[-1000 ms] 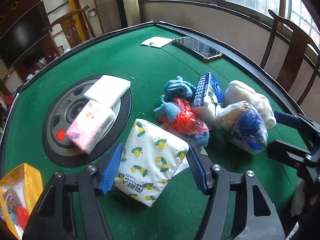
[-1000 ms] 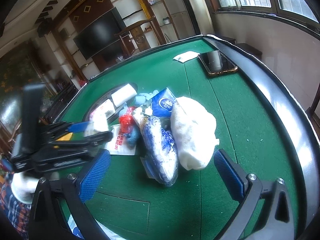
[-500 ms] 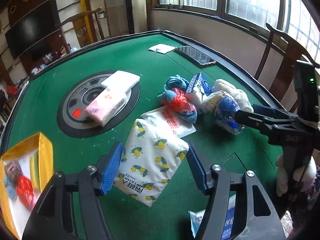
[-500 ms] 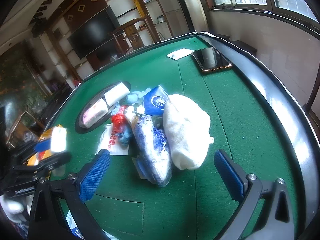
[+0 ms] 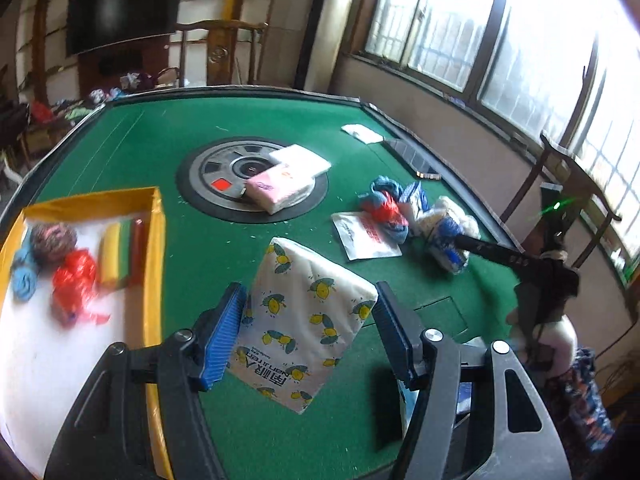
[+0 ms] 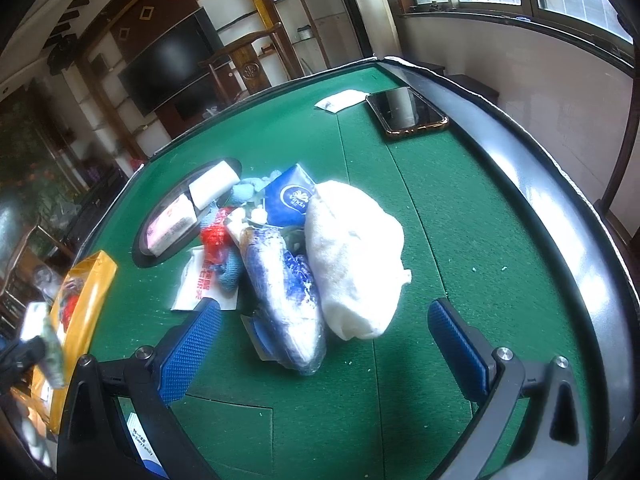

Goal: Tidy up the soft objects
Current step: 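Lift the tissue pack with left tool while right tool grasps the Deeyeo wipes pack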

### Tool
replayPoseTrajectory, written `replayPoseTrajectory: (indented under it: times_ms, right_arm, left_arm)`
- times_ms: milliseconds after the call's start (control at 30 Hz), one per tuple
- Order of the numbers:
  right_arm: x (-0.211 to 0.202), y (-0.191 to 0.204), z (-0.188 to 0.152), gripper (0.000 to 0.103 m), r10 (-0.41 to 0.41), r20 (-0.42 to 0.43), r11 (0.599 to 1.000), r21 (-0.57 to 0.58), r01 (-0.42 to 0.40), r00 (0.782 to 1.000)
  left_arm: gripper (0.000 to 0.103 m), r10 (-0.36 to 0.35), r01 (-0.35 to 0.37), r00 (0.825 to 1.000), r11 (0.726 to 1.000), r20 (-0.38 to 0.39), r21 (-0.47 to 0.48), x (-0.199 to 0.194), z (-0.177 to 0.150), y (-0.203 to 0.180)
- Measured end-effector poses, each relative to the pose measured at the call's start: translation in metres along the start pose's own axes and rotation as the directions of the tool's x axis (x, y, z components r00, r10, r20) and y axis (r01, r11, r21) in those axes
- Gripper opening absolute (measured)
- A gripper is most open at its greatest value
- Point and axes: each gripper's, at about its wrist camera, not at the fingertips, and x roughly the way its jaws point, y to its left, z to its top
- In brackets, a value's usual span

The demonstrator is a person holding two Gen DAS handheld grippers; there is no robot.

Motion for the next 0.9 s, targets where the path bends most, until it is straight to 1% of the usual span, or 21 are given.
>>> replayPoseTrajectory:
  times_ms: [67, 167, 200, 233, 267, 333, 400, 433, 467, 533, 600, 667, 733, 800, 833, 867, 900]
  right_arm:
    - [0.0, 0.0, 0.001, 0.102, 0.0, -0.004, 1.0, -0.001, 0.0, 1.0]
    - [-0.014, 0.003, -0.001, 0.102, 0.019, 0.05, 1.0, -0.013, -0.018, 0.999]
    - [-0.018, 0.004, -0.002, 0.102, 0.03, 0.053, 0.999, -0.02, -0.029, 0.998]
    - [-0.022, 0.007, -0.004, 0.102, 0.05, 0.04, 0.999, -0.025, -0.049, 0.998]
    - [-0.026, 0.011, -0.007, 0.102, 0.091, 0.008, 0.995, -0.032, -0.09, 0.996]
    - [-0.032, 0.023, -0.016, 0.102, 0.169, -0.08, 0.981, -0.081, -0.175, 0.982]
    - [-0.036, 0.043, -0.029, 0.102, 0.193, -0.185, 0.954, -0.196, -0.229, 0.964]
    - [-0.039, 0.057, -0.04, 0.102, 0.192, -0.245, 0.927, -0.271, -0.258, 0.95]
    - [-0.041, 0.067, -0.048, 0.102, 0.188, -0.287, 0.905, -0.322, -0.279, 0.939]
    - [-0.042, 0.088, -0.066, 0.102, 0.17, -0.366, 0.849, -0.417, -0.325, 0.915]
    - [-0.038, 0.104, -0.079, 0.102, 0.142, -0.413, 0.804, -0.483, -0.348, 0.9]
    - [-0.028, 0.12, -0.092, 0.102, 0.079, -0.439, 0.753, -0.562, -0.342, 0.895]
    - [-0.014, 0.13, -0.103, 0.102, 0.03, -0.469, 0.714, -0.608, -0.347, 0.883]
    - [0.0, 0.137, -0.106, 0.102, -0.02, -0.465, 0.689, -0.648, -0.325, 0.885]
    - [0.006, 0.14, -0.108, 0.102, -0.035, -0.469, 0.682, -0.657, -0.322, 0.882]
    - [0.01, 0.144, -0.109, 0.102, -0.036, -0.461, 0.669, -0.67, -0.321, 0.886]
    - [0.012, 0.147, -0.109, 0.102, -0.03, -0.463, 0.663, -0.672, -0.329, 0.886]
  left_arm:
    - [0.064, -0.023, 0.025, 0.999, 0.998, 0.027, -0.059, -0.015, -0.007, 0.012]
    - [0.064, -0.039, 0.046, 0.997, 0.992, 0.061, -0.116, -0.032, -0.016, 0.024]
    - [0.064, -0.039, 0.047, 0.997, 0.991, 0.066, -0.124, -0.035, -0.018, 0.027]
    - [0.064, -0.037, 0.047, 0.997, 0.99, 0.072, -0.131, -0.04, -0.019, 0.03]
    - [0.064, -0.033, 0.044, 0.996, 0.99, 0.08, -0.136, -0.043, -0.02, 0.033]
    - [0.064, -0.034, 0.049, 0.995, 0.987, 0.097, -0.152, -0.049, -0.022, 0.04]
    - [0.064, -0.044, 0.061, 0.993, 0.984, 0.106, -0.165, -0.051, -0.023, 0.046]
    - [0.064, -0.049, 0.066, 0.993, 0.983, 0.104, -0.172, -0.049, -0.023, 0.048]
    - [0.064, -0.052, 0.069, 0.994, 0.982, 0.1, -0.176, -0.047, -0.023, 0.049]
    - [0.064, -0.055, 0.072, 0.994, 0.98, 0.092, -0.185, -0.043, -0.024, 0.052]
    - [0.064, -0.057, 0.073, 0.995, 0.978, 0.087, -0.194, -0.042, -0.026, 0.056]
    - [0.064, -0.054, 0.071, 0.995, 0.976, 0.086, -0.204, -0.046, -0.029, 0.061]
    - [0.064, -0.043, 0.062, 0.995, 0.975, 0.091, -0.213, -0.051, -0.031, 0.066]
    - [0.064, -0.025, 0.048, 0.995, 0.973, 0.101, -0.227, -0.058, -0.032, 0.073]
    - [0.064, -0.016, 0.041, 0.994, 0.971, 0.106, -0.235, -0.06, -0.033, 0.076]
    - [0.064, -0.006, 0.033, 0.994, 0.969, 0.112, -0.245, -0.064, -0.034, 0.081]
    - [0.064, 0.0, 0.029, 0.993, 0.967, 0.114, -0.252, -0.065, -0.035, 0.084]
